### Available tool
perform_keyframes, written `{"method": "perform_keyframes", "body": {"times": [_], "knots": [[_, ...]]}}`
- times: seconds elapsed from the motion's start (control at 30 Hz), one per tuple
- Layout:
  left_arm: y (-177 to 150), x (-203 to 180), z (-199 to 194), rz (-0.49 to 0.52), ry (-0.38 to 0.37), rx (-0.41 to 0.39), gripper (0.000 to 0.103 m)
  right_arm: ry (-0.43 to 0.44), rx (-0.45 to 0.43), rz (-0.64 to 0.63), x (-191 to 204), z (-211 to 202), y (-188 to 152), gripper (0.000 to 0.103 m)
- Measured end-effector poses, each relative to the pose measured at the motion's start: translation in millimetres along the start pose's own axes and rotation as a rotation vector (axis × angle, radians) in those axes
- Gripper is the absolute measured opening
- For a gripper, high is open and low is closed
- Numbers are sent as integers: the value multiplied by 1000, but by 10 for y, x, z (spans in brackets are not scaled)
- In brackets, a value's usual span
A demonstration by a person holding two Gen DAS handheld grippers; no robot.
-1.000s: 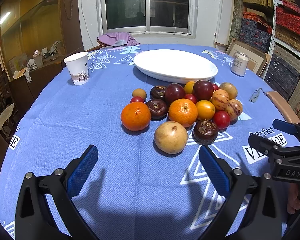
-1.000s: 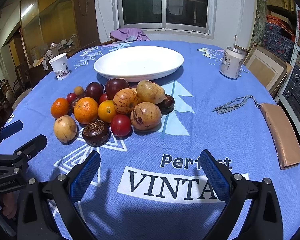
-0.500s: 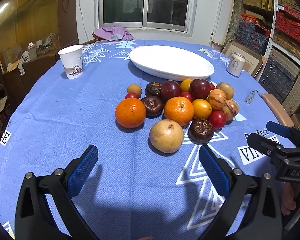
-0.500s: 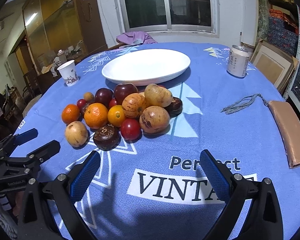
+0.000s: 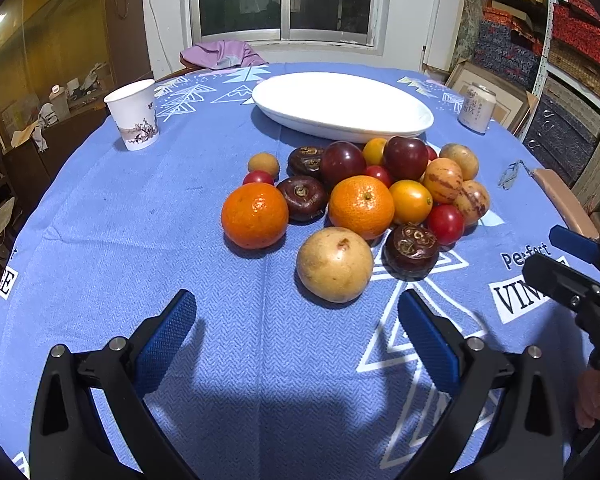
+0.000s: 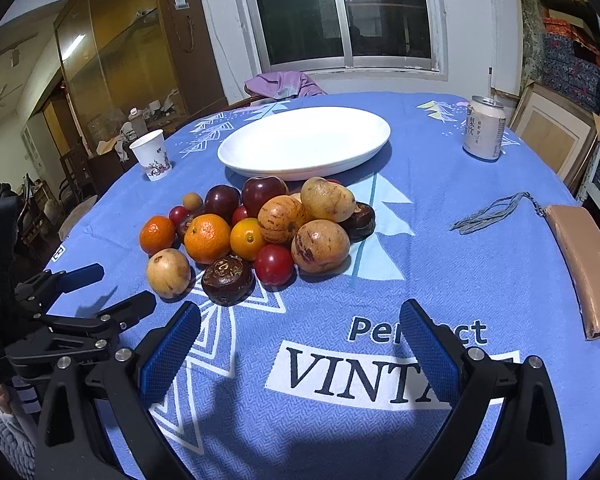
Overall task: Organize fruits
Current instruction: 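Grasp the pale brown pear with the left tool while the right tool grasps a brown fruit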
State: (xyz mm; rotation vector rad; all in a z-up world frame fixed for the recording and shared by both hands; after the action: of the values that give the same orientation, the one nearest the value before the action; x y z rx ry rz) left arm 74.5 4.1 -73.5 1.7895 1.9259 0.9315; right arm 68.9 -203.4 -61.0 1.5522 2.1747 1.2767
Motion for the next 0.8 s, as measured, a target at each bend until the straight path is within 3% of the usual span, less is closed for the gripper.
{"method": "perform_keyframes", "body": {"times": [0.37,0.5,0.63,0.8], "knots": [[76,-117,77,38,-25,7,98,-3,0,18,-40,12,0,100],[148,-126,117,51,0,-17,98,7,-12,2,-17,8,3,100],[192,-196,247,42,-104,19,98,40,-100,-8,-31,-99,49,100],[173,-201,441,71,-47,67,98,65,-106,37,-95,-118,66,100]]}}
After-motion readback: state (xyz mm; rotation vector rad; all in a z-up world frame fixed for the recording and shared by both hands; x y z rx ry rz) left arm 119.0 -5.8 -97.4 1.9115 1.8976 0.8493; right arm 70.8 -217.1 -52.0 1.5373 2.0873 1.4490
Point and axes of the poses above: each gripper's, at about its wrist camera, not at the fingertips, and z roughly the way its jaws point, x to its left, y to its top, the point moved 7 cm from there along z, roughly the way its jaws point, and after that the axes turned 15 degrees about y, right-handed, at the moved point
